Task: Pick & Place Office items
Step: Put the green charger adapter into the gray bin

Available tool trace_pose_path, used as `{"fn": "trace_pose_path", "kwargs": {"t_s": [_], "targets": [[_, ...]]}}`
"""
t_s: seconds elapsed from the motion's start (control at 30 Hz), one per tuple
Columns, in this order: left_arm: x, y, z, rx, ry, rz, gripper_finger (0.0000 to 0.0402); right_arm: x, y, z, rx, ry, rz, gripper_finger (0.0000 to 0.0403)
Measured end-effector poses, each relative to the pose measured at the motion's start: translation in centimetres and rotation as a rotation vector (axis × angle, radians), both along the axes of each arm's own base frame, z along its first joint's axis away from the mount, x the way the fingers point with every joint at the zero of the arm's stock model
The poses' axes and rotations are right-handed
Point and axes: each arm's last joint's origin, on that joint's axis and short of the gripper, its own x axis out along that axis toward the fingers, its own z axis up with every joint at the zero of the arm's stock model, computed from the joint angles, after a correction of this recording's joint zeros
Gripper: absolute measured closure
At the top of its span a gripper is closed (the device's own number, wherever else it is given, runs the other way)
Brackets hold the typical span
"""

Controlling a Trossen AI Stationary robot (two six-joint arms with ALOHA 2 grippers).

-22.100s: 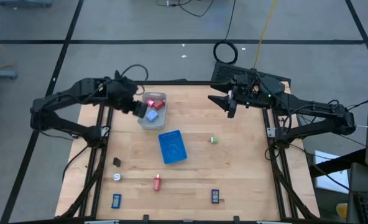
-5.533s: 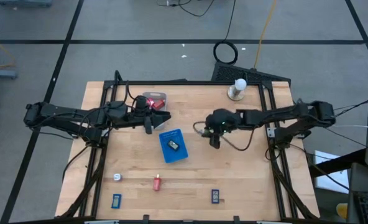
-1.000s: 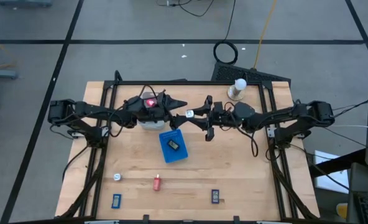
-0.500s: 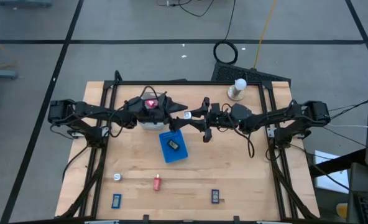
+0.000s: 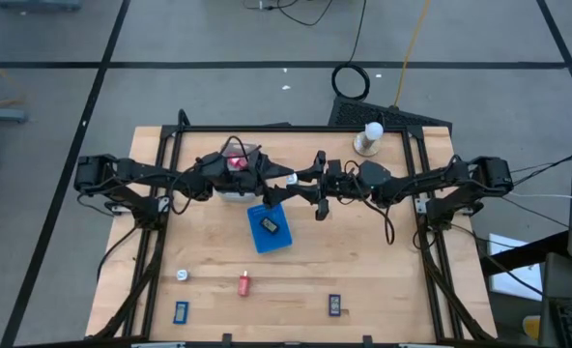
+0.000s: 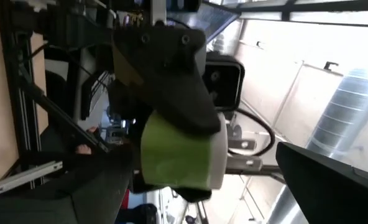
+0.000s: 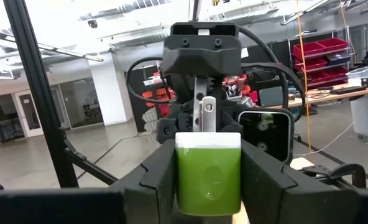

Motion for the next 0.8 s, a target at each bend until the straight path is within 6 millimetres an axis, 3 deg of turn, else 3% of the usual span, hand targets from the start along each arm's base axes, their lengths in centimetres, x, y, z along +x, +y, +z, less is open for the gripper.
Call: {"fn": "trace_pose_path", "kwargs": {"t_s": [0.8], "targets": [[0.02, 0.16, -0.08, 0.010, 0.007, 0.024, 0.0005, 0.00, 0.53, 0.03, -0.012, -0.002, 0.015, 0.0278]]}}
